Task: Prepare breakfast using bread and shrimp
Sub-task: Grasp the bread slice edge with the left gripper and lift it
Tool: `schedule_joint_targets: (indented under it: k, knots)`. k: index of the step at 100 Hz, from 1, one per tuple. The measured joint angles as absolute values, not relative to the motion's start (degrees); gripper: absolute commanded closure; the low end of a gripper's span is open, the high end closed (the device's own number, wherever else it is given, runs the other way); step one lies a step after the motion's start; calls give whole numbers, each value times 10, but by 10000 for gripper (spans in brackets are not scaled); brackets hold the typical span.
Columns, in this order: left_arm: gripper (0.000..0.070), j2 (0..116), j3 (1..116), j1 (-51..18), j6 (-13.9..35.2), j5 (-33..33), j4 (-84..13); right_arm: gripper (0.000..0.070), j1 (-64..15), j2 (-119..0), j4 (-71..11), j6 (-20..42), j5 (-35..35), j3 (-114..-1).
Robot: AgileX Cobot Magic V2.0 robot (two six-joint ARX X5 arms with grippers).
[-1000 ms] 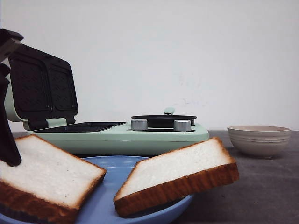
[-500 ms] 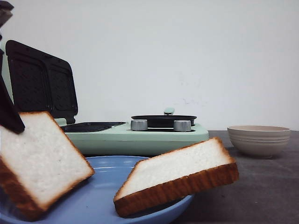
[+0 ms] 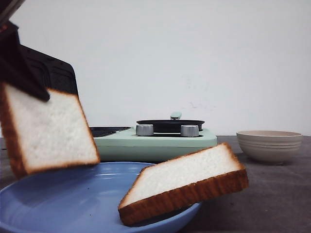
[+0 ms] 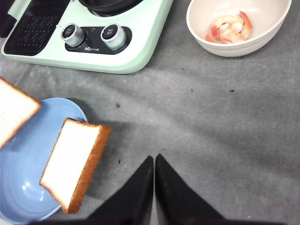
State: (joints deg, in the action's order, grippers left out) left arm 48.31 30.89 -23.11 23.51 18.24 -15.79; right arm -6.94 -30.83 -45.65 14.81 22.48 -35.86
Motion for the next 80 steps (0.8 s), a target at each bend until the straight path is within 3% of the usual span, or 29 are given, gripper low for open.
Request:
schedule_joint_targets:
  k: [38,80]
  knots:
    - [696,488,327,-231,213,87,-57,697,-69,-308,-456,148,225,-359]
    - [697,658,524,-214,51,-34,-66,696,-69,-308,-457,135,225,-359]
